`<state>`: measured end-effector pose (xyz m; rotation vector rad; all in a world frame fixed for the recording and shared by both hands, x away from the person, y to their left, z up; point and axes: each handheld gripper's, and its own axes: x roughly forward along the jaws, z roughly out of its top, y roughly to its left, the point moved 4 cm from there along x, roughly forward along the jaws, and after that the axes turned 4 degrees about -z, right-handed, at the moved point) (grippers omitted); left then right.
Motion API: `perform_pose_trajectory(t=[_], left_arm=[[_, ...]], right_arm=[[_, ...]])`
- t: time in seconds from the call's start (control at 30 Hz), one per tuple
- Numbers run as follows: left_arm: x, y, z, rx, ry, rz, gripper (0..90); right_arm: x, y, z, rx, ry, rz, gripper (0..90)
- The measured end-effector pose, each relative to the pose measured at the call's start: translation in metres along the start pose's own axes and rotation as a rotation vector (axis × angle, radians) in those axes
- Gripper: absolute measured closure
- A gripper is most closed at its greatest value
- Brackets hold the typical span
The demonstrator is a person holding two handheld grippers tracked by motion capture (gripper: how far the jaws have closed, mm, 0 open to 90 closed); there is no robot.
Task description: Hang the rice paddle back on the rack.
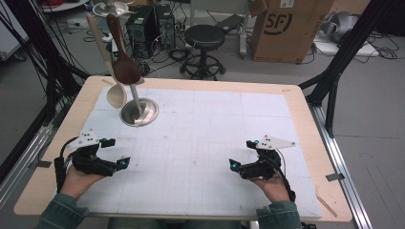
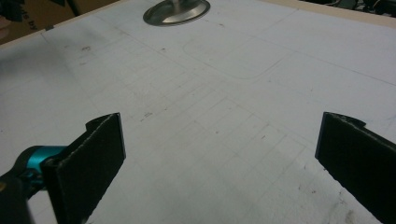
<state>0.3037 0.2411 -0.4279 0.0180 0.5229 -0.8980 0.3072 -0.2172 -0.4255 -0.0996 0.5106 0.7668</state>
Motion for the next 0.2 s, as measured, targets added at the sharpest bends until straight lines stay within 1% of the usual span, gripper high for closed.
perform_pose_trajectory(t=[0.1, 0.2], left_arm=[[0.0016, -0.0008, -0.0024, 0.010, 0.010, 0.003, 1.6], [0.0024, -0.0011, -0.0034, 0.008, 0.011, 0.001, 1.6]], right_arm=[[0.0005, 0.0007, -0.0014, 0.001, 0.007, 0.002, 0.4], [0.0022, 0.0016, -0.0023, -0.005, 0.010, 0.005, 0.4]])
